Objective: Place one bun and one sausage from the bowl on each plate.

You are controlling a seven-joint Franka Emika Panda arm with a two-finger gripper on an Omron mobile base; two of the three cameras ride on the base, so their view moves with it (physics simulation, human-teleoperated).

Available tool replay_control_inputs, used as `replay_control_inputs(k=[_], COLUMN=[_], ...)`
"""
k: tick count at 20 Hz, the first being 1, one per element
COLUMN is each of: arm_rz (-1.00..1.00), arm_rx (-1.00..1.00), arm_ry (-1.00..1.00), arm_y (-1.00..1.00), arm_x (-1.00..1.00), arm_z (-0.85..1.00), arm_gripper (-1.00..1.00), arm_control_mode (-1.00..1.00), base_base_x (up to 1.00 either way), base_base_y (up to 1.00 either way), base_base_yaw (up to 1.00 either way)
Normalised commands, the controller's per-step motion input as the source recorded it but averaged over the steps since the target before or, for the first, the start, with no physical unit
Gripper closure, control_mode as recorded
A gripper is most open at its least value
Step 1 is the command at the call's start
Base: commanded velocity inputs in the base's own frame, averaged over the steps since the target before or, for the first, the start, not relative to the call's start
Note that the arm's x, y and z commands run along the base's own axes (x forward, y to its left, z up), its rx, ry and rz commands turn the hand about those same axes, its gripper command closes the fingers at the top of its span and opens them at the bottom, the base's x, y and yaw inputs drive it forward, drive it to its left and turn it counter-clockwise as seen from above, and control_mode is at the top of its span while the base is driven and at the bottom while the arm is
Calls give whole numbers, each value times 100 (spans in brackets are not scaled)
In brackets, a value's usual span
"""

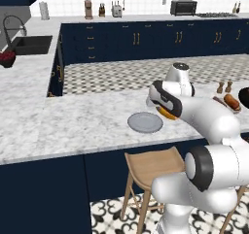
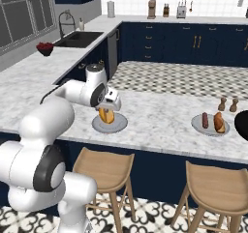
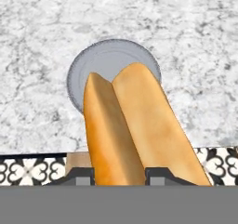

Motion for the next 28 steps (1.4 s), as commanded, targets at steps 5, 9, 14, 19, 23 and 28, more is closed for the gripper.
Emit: replay_control_inputs(k=[5,9,14,19,23,28], arm_rz=[0,0,0,0,0,0], arm_rx=[0,1,5,0,0,0], arm_ry=[1,6,13,9,7,5], arm_y=[0,0,-4,-1,0,0], arm_x=[91,100,72,47,31,6], arm_z=[-26,-47,-63,-48,-44,-30], arm_gripper=[100,100,100,100,100,100], arm_control_mode=[-100,-100,-100,-100,-100,-100], base_base_x=[0,0,0,0,0,0], base_base_y=[0,0,0,0,0,0], base_base_yaw=[0,0,0,0,0,0])
